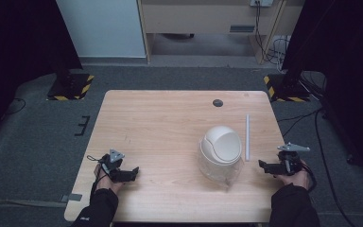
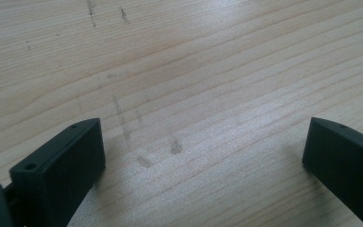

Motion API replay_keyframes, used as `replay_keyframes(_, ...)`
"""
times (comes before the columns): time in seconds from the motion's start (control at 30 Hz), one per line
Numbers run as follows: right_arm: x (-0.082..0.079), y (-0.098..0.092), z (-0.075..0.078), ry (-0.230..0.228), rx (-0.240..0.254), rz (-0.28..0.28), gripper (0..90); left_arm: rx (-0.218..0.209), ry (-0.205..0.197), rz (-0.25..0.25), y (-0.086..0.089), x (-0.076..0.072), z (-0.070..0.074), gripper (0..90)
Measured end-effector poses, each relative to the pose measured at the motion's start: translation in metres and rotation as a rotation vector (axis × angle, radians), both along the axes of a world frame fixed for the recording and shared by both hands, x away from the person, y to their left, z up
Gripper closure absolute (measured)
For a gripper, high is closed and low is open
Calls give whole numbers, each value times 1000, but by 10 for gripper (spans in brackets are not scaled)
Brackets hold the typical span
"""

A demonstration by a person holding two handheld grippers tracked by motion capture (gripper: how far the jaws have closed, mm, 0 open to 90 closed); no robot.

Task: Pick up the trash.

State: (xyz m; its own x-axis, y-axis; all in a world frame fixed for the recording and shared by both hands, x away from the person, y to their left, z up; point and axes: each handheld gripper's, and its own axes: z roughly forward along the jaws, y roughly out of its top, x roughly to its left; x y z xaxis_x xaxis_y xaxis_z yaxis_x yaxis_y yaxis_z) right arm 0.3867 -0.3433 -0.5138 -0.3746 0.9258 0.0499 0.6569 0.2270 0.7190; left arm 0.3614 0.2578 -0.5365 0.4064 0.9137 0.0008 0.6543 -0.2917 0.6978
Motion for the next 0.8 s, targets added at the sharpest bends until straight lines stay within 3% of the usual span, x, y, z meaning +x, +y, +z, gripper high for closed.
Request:
replay_keyframes(0.57, -14, 4, 38, -203, 137, -37, 20, -4, 0, -1, 0, 0, 0, 0)
replay_keyframes(0.8, -16, 9, 57, -280, 163, -32, 13, -2, 0, -2, 0, 0, 0, 0)
